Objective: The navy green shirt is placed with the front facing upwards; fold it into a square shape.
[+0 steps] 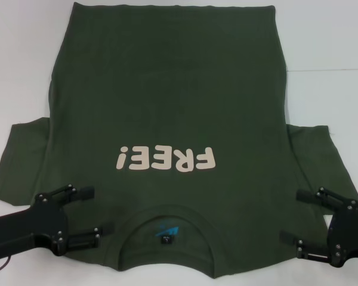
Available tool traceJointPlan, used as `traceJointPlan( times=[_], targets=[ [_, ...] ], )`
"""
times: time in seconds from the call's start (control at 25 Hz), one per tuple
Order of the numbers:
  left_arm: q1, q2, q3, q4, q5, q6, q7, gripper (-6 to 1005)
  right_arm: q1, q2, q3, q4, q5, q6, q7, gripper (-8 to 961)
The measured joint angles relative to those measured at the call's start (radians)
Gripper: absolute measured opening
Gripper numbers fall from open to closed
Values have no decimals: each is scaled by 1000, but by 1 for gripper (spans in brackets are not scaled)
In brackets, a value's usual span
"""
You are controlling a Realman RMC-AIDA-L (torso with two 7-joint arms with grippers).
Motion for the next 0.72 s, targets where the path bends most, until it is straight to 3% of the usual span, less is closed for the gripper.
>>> traceJointPlan(
  times=[0.52, 0.64, 0.72],
  targets=[
    [2, -5, -35, 1, -5, -13, -3, 905, 4, 2, 7, 0, -1, 4, 0, 925],
    [-10, 6, -116, 1, -5, -14, -148, 905, 3, 2, 13, 0, 2, 1, 0, 925],
    [-20, 31, -151, 1, -6, -14, -314, 905, 3, 2, 16, 0, 3, -1, 1, 924]
  ],
)
